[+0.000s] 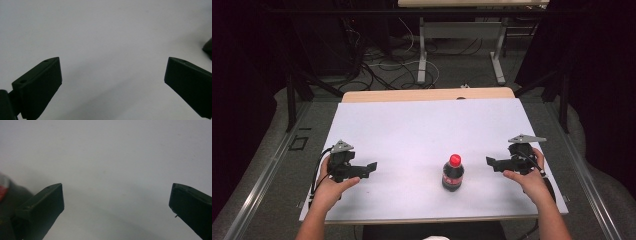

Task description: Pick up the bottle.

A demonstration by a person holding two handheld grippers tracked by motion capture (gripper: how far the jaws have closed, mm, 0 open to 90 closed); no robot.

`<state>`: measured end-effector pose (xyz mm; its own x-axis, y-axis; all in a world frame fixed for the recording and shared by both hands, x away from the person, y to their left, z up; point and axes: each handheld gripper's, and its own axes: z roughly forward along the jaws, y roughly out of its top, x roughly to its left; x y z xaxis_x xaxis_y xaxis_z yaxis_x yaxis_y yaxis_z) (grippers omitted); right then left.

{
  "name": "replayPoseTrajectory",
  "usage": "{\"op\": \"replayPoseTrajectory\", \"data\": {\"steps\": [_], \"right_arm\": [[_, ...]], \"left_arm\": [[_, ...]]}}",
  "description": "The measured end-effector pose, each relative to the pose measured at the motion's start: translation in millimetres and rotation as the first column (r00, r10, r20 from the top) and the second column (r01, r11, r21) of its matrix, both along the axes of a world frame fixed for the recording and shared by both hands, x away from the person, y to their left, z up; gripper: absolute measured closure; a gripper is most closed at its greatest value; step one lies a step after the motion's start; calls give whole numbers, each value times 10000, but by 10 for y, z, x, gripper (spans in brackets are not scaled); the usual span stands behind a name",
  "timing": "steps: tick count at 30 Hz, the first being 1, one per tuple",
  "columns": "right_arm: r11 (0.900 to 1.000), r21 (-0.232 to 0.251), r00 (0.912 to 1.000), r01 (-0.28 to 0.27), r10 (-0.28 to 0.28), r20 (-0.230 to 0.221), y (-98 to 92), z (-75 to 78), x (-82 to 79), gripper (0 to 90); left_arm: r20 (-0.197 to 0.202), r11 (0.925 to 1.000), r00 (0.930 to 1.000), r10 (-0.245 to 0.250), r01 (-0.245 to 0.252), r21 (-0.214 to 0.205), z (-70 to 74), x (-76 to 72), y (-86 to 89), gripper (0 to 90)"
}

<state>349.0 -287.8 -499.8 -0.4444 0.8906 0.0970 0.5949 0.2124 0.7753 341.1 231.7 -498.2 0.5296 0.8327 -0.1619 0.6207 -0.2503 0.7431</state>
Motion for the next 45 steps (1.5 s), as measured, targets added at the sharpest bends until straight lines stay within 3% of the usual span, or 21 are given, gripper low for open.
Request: {"op": "replayPoseTrajectory", "data": {"steps": [3,6,10,12,14,17,21,24,25,28,40,45], "right_arm": [[9967,-184,9967,-791,794,188,110,153,-134,0],[9860,-228,9855,-1653,1660,346,244,265,-256,3],[9640,-225,9624,-2650,2658,566,409,372,-366,15],[9511,68,9487,-3089,3076,727,499,410,-418,31],[9478,166,9457,-3185,3165,745,528,408,-428,39],[9322,137,9305,-3618,3602,670,611,378,-438,48],[9256,197,9246,-3781,3765,576,709,303,-433,69],[9221,136,9214,-3868,3858,474,788,224,-421,78],[9152,27,9146,-4029,4025,397,815,196,-413,80],[9083,-112,9079,-4181,4182,296,889,129,-414,97],[9053,5,9053,-4247,4247,23,1044,-97,-366,165],[9148,10,9147,-4039,4038,176,1089,-105,-368,239]], "left_arm": [[65,9999,9998,-169,169,-27,90,-53,-80,38],[58,9994,9993,-359,359,12,167,-98,-148,38],[103,9964,9964,-841,842,-122,248,-157,-223,38],[231,9941,9941,-1062,1067,-205,278,-179,-259,38],[308,9924,9923,-1199,1206,-241,304,-197,-294,38],[409,9892,9885,-1453,1459,-115,330,-224,-346,38],[499,9866,9854,-1630,1629,56,330,-243,-409,38],[399,9857,9849,-1682,1682,20,300,-241,-441,38],[354,9856,9849,-1692,1692,22,291,-241,-449,38],[253,9846,9842,-1750,1748,111,265,-239,-473,38],[175,9813,9818,-1892,1884,386,173,-228,-559,48],[121,9808,9816,-1905,1898,459,149,-221,-568,49]]}}
